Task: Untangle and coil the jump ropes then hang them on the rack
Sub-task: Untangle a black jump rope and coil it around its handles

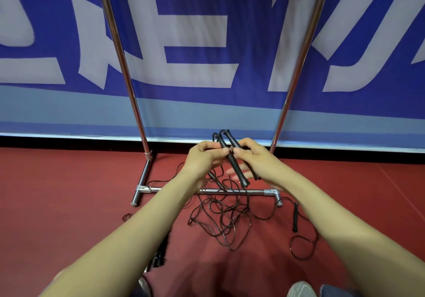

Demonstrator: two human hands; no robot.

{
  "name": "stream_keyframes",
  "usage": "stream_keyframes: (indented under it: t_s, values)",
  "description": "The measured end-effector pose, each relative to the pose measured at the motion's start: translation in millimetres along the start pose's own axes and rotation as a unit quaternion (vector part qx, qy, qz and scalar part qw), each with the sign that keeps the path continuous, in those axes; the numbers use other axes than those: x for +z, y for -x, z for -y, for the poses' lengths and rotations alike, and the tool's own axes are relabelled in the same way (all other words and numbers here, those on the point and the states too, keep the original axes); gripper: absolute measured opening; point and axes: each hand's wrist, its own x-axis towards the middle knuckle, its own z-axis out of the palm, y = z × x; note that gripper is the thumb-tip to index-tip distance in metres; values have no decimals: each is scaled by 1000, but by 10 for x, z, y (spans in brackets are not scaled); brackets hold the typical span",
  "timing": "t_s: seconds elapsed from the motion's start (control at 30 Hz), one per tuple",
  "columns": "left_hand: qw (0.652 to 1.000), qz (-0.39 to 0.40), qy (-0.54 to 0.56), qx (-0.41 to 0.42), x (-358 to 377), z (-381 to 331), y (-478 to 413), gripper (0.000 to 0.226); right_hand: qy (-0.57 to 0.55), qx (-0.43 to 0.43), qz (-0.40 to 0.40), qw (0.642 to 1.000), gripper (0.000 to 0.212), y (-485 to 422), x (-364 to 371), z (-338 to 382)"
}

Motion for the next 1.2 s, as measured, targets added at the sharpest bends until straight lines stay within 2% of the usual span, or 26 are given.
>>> stream_keyframes:
  t_s: [0.13,0.2,0.27,0.33,0.4,0.43,0.5,0.57,0.67,0.7,0.77,0.87,0.93,1.0,1.07,1.1,1.13,1.2]
  values:
    - [1000,22,17,-1,-53,-38,4,17,13,-27,14,999,17,68,-33,22]
    - [999,38,-27,-1,-88,-73,11,15,17,-27,21,999,23,85,-76,25]
    - [991,44,-129,14,-143,-127,9,11,9,-19,38,999,31,106,-128,43]
    - [968,8,-244,56,-218,-197,-13,15,-2,-16,54,998,36,129,-178,73]
    - [960,-45,-252,115,-293,-262,-33,19,-15,-18,71,997,37,149,-241,109]
    - [963,-40,-226,139,-331,-284,-42,20,-21,-18,85,996,38,160,-274,127]
    - [972,43,-178,149,-374,-308,-37,35,-37,-14,120,992,39,190,-333,167]
    - [968,144,-168,119,-371,-302,-10,44,-56,-10,152,987,41,225,-381,221]
    - [944,234,-219,81,-381,-281,34,25,-51,-10,186,981,43,279,-455,284]
    - [942,241,-220,74,-397,-275,34,31,-45,-9,195,980,44,290,-479,296]
    - [946,222,-223,75,-438,-303,26,44,-41,-3,207,977,47,305,-520,300]
    - [935,182,-280,116,-478,-411,57,22,24,9,219,975,51,333,-562,302]
    - [923,157,-330,123,-516,-442,51,22,105,11,222,969,54,344,-601,304]
    - [892,125,-415,127,-509,-413,35,18,212,-4,184,960,56,326,-647,285]
    - [865,87,-474,142,-430,-332,21,14,341,-54,104,933,58,284,-665,251]
    - [868,70,-470,142,-371,-295,24,14,398,-75,58,913,59,262,-652,242]
    - [889,61,-434,130,-305,-262,27,14,448,-89,10,890,61,236,-629,227]
    - [949,81,-299,63,-159,-216,51,17,521,-109,-96,841,61,185,-577,193]
